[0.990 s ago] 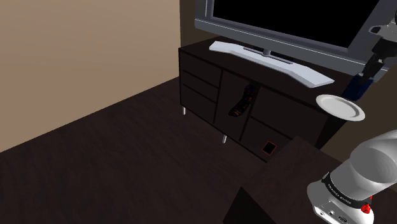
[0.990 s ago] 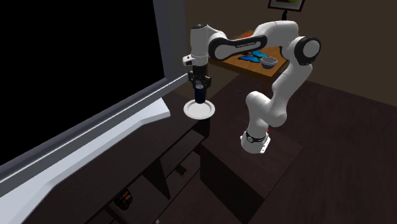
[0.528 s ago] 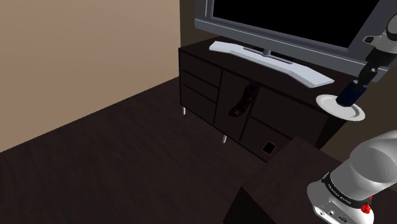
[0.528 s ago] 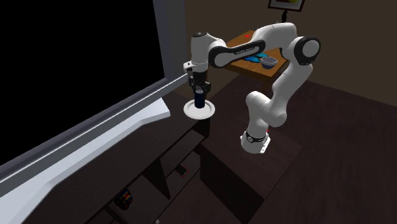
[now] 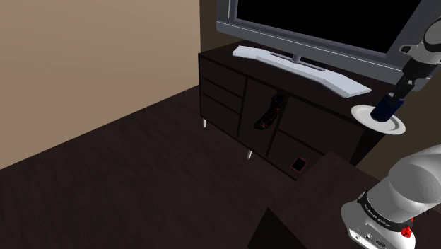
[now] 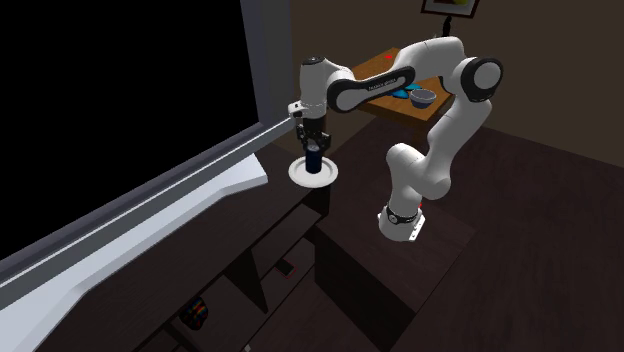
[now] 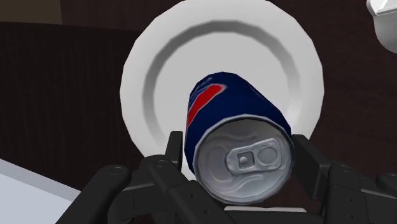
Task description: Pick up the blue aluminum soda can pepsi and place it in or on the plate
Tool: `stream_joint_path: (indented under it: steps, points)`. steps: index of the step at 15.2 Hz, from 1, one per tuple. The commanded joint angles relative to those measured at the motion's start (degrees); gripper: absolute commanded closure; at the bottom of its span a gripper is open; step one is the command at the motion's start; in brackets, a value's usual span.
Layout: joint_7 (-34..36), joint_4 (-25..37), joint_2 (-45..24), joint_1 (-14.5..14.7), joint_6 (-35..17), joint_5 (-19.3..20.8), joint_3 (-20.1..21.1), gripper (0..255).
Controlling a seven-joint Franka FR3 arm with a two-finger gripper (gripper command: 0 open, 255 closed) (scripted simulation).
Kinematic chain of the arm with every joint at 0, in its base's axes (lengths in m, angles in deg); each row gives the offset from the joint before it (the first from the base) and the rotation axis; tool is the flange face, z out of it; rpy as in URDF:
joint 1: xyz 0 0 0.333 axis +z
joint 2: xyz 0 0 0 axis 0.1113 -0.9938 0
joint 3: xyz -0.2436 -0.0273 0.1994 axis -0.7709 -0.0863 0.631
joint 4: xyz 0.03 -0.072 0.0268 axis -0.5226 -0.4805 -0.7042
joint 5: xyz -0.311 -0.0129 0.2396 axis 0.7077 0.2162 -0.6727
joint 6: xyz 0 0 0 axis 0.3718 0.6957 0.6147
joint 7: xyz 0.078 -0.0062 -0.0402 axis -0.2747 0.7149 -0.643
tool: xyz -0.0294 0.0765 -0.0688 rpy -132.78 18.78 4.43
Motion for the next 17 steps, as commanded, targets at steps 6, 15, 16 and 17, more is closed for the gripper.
stream_joint_path:
  steps: [6,15,16,17]
  points:
    - [0.0,0.0,0.0,0.0,0.0,0.0,0.0,0]
    - [-0.5,6.7,0.3,0.6,7.1,-1.8,2.4,0]
    - [-0.5,6.7,0.3,0.6,7.1,-1.8,2.4,0]
    - [-0.5,6.7,0.3,0.6,7.1,-1.8,2.4,0]
